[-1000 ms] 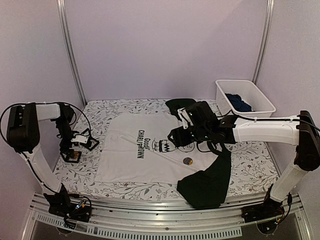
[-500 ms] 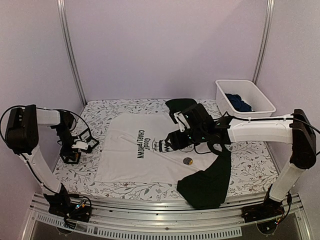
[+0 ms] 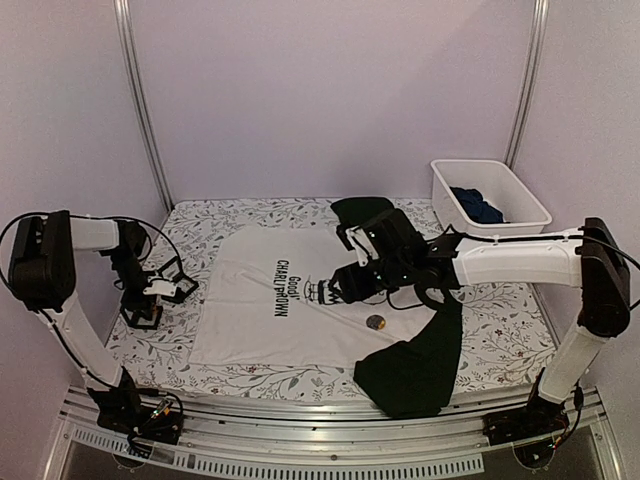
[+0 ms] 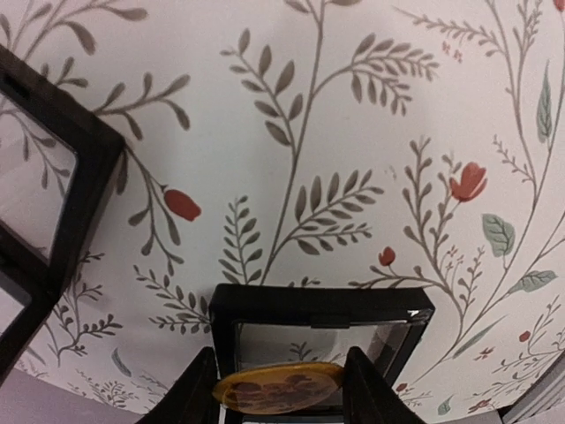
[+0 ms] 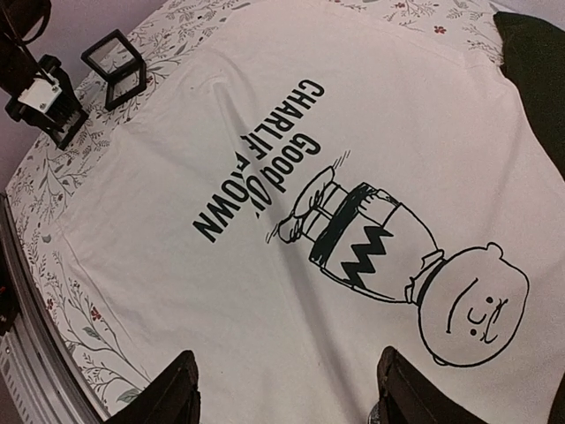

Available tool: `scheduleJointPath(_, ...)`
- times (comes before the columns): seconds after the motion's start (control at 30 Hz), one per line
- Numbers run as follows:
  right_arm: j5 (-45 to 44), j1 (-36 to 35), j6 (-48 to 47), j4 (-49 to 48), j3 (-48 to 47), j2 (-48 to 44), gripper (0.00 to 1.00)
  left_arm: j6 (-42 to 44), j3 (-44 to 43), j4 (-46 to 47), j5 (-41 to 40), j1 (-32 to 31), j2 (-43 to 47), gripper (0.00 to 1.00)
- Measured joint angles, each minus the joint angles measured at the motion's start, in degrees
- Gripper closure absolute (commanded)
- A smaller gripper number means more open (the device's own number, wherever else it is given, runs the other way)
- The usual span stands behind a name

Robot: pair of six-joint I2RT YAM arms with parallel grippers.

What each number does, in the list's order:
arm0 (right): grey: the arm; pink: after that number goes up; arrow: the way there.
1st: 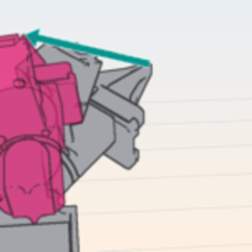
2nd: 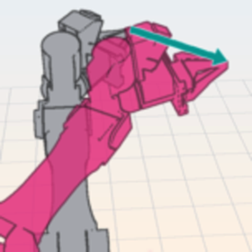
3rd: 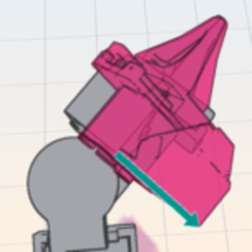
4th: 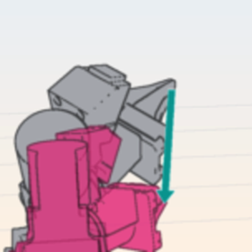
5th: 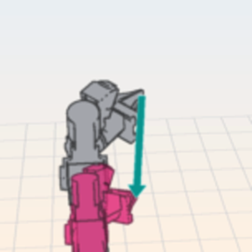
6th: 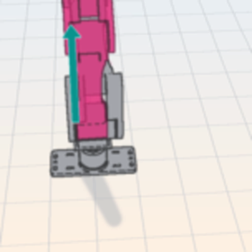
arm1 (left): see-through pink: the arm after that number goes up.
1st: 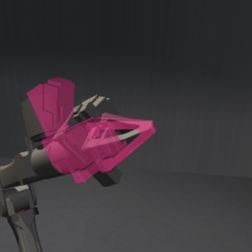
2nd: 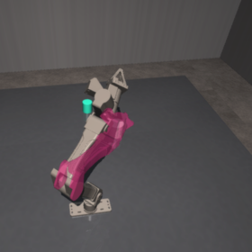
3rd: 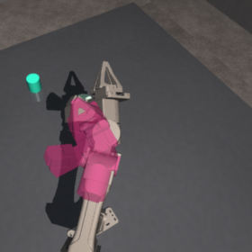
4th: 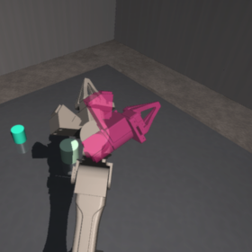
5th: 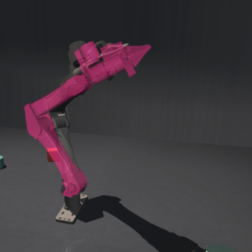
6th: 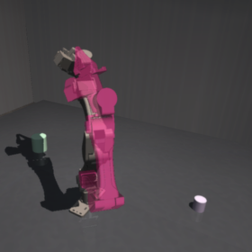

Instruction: Pin the brooch onto the clothing

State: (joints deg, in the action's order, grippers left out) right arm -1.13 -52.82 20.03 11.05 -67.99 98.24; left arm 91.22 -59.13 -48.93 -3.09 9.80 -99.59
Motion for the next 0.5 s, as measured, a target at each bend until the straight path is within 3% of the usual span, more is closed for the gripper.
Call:
scheduleJointPath(0.33,2.4,0.0,-0.8,-1.6,0.7,-0.5,0.33,-3.7,-3.6,-6.7,4.0,0.0,3.8,0.66)
scheduleJointPath(0.5,6.4,0.0,-6.4,-9.8,10.5,-9.9,0.33,-12.4,-7.1,-12.7,10.2,-3.2,11.2,0.64)
